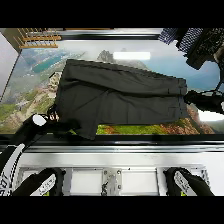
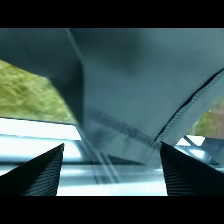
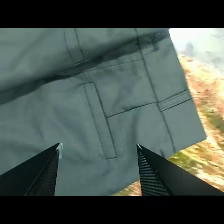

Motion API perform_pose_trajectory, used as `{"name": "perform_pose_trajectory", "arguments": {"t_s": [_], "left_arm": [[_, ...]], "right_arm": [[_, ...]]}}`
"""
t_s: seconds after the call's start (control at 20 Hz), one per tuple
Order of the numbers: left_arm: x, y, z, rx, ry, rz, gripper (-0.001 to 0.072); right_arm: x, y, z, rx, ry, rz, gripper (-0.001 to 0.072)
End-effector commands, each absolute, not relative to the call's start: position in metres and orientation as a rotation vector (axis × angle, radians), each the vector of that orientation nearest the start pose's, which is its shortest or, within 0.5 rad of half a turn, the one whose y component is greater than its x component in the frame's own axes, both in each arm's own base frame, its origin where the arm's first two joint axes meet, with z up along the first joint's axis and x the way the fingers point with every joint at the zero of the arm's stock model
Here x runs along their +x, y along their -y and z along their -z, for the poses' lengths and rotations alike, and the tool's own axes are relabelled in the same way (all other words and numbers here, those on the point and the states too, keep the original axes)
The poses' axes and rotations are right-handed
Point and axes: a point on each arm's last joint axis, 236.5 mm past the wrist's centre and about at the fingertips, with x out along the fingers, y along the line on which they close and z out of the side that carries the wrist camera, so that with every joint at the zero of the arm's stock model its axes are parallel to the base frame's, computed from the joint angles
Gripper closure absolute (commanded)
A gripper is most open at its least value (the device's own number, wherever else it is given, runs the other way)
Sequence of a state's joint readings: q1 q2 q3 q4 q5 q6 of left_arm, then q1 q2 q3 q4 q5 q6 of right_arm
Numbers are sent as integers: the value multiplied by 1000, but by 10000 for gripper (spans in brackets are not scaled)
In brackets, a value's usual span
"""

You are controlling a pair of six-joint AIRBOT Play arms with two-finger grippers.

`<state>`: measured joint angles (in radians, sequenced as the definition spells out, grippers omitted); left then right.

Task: Fold the clothes and pants, and hang the long-sleeved shirts on hangers.

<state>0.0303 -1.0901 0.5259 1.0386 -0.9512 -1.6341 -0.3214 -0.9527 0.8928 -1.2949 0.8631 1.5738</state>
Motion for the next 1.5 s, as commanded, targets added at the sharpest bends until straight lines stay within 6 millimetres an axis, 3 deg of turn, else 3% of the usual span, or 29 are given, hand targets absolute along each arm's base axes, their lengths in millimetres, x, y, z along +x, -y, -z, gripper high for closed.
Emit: {"name": "perform_pose_trajectory", "arguments": {"t_s": [0.0,0.25,0.3,0.35,0.4,0.45,0.55,0.65,0.8,0.95,1.05,1.2,1.3,1.4,1.45], "left_arm": [[253,113,114,-666,-1496,61,77],[256,141,118,-584,-1572,141,95],[255,144,119,-561,-1578,150,147],[255,145,120,-553,-1581,154,450],[256,144,120,-552,-1578,154,682],[256,143,120,-554,-1575,152,704],[258,137,118,-575,-1574,136,704],[268,125,105,-608,-1523,124,704],[305,97,44,-638,-1338,134,704],[364,51,-32,-641,-1051,94,704],[401,24,-65,-636,-937,62,704],[456,-9,-76,-635,-846,13,704],[487,-32,-69,-652,-822,-28,704],[504,-50,-53,-674,-845,-54,697],[509,-59,-47,-692,-855,-70,433]], "right_arm": [[368,67,-64,432,-856,177,201],[368,67,-64,431,-856,177,202],[368,67,-64,431,-856,177,202],[368,67,-64,431,-856,177,202],[368,67,-64,431,-855,177,201],[368,67,-64,431,-855,178,202],[369,67,-65,431,-852,178,201],[368,68,-65,432,-852,180,202],[370,69,-66,427,-842,183,202],[372,71,-67,427,-833,186,202],[374,72,-67,426,-825,188,202],[375,72,-68,425,-819,189,202],[374,73,-68,421,-821,189,202],[374,73,-68,413,-822,188,202],[374,73,-68,414,-821,188,202]]}}
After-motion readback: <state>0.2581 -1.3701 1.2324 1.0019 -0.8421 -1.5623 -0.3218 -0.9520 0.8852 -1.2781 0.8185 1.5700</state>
